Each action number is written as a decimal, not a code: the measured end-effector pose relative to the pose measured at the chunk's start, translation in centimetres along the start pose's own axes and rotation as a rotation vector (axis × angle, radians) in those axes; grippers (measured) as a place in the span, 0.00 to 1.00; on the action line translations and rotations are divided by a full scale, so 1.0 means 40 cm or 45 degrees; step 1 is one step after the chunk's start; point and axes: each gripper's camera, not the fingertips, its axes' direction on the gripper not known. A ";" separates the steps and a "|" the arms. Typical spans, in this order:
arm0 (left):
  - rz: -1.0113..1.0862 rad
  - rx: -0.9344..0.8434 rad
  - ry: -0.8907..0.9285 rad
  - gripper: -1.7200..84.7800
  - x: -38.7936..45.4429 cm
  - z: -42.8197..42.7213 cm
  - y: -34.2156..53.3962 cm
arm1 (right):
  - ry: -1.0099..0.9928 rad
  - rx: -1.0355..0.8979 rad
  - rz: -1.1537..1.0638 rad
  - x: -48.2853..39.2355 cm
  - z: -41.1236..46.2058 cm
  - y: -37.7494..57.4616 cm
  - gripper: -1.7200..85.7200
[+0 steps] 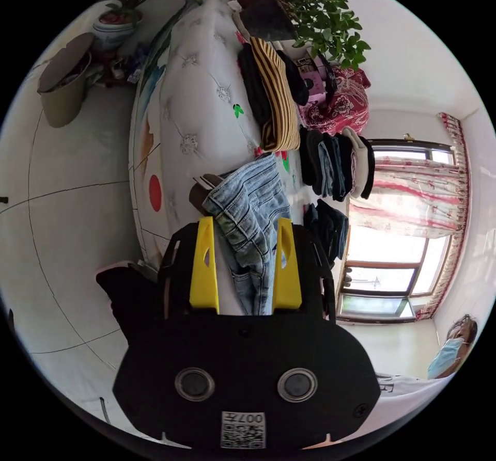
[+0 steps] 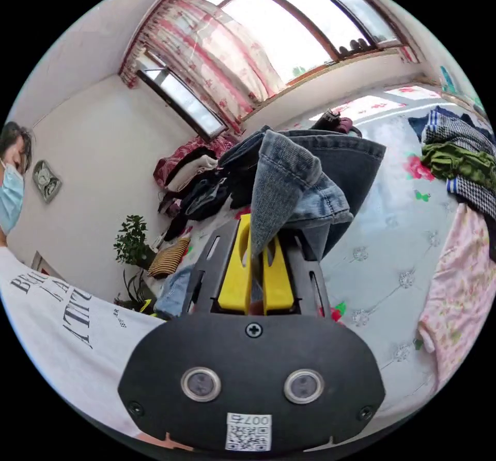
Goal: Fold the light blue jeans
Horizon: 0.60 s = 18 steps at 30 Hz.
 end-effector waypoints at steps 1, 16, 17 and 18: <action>0.005 -0.013 -0.023 0.19 -0.005 0.013 -0.020 | -0.057 -0.120 -0.175 -0.087 0.065 -0.008 0.04; 0.019 0.062 0.014 0.08 -0.034 0.001 -0.067 | -0.379 -1.020 -0.422 -0.276 0.501 0.205 0.08; 0.040 0.071 0.040 0.07 -0.024 0.000 -0.064 | -0.372 -1.010 -0.400 -0.266 0.495 0.198 0.08; 0.099 0.076 0.078 0.07 0.004 0.001 -0.060 | -0.363 -0.985 -0.355 -0.246 0.483 0.186 0.08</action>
